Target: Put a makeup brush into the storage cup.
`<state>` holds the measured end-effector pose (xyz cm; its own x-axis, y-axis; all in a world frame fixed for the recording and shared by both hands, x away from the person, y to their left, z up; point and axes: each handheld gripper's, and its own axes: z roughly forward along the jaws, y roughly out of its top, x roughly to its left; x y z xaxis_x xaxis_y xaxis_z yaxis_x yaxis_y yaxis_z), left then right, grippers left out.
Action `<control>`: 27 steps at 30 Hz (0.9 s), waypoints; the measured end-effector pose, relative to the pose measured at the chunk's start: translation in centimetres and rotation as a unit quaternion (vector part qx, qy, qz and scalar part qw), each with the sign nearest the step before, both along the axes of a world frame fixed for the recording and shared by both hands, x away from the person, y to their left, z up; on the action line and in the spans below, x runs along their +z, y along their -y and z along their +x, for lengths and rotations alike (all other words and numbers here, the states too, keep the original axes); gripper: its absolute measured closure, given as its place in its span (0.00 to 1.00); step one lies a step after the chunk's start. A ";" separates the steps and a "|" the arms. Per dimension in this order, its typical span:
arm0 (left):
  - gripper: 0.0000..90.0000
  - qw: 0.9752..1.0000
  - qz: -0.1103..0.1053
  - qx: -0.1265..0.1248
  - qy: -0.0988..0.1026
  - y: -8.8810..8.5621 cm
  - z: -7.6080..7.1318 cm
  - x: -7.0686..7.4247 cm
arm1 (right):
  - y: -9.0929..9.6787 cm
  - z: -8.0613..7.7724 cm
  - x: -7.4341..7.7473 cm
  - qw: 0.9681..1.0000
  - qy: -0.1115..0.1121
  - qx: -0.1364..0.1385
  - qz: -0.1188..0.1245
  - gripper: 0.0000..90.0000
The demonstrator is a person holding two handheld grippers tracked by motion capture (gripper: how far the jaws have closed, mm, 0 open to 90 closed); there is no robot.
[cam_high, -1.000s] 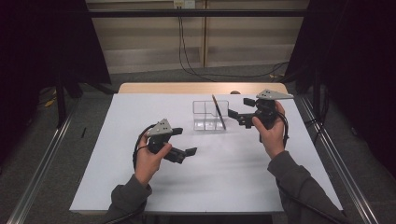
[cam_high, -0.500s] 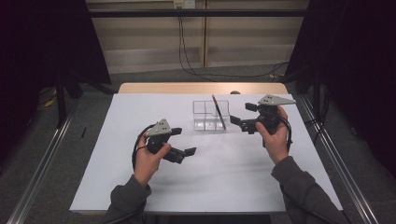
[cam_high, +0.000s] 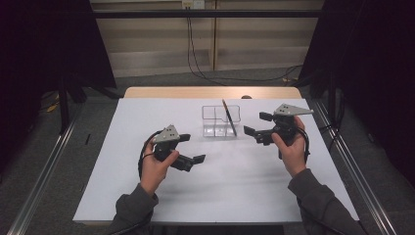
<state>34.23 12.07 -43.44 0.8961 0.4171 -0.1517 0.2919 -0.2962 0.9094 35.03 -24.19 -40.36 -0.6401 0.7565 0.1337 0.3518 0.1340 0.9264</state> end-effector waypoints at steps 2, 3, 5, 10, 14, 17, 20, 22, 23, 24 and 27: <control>0.01 1.000 0.000 0.000 -0.001 0.0 0.0 0.0 | 0.1 -0.2 -0.1 1.000 -0.001 -0.002 -0.001 0.09; 0.01 1.000 0.000 0.000 -0.001 0.0 0.0 0.0 | 0.1 -0.2 -0.2 1.000 0.000 0.000 -0.001 0.09; 0.01 1.000 0.002 -0.001 0.000 0.0 0.0 0.0 | 0.2 -0.4 -0.3 1.000 -0.001 0.000 0.000 0.09; 0.01 1.000 0.001 -0.002 0.002 0.0 0.0 0.0 | 0.3 -0.7 -0.5 1.000 -0.002 0.005 -0.001 0.09; 0.01 1.000 -0.001 0.001 -0.001 0.0 0.0 0.0 | 0.3 -1.0 -0.8 1.000 -0.002 0.006 -0.003 0.09; 0.01 1.000 0.000 0.000 -0.001 0.0 0.0 0.0 | 0.3 -1.2 -0.9 1.000 -0.002 0.008 -0.007 0.09; 0.01 1.000 0.000 0.001 0.000 0.0 0.0 0.0 | 0.3 -1.3 -1.1 1.000 -0.005 0.006 -0.005 0.09; 0.01 1.000 0.001 0.001 0.002 0.0 0.0 0.0 | 0.4 -1.5 -1.2 1.000 -0.004 0.007 -0.005 0.09; 0.01 1.000 0.001 0.001 0.002 0.0 0.0 0.0 | 0.3 -1.5 -1.3 1.000 -0.005 0.008 -0.004 0.09; 0.01 1.000 0.000 0.002 0.001 0.0 0.0 0.0 | 0.4 -1.5 -1.3 1.000 -0.003 0.009 -0.005 0.09; 0.01 1.000 -0.001 0.001 0.000 0.0 0.0 0.0 | 0.4 -1.7 -1.6 1.000 -0.005 0.007 -0.003 0.09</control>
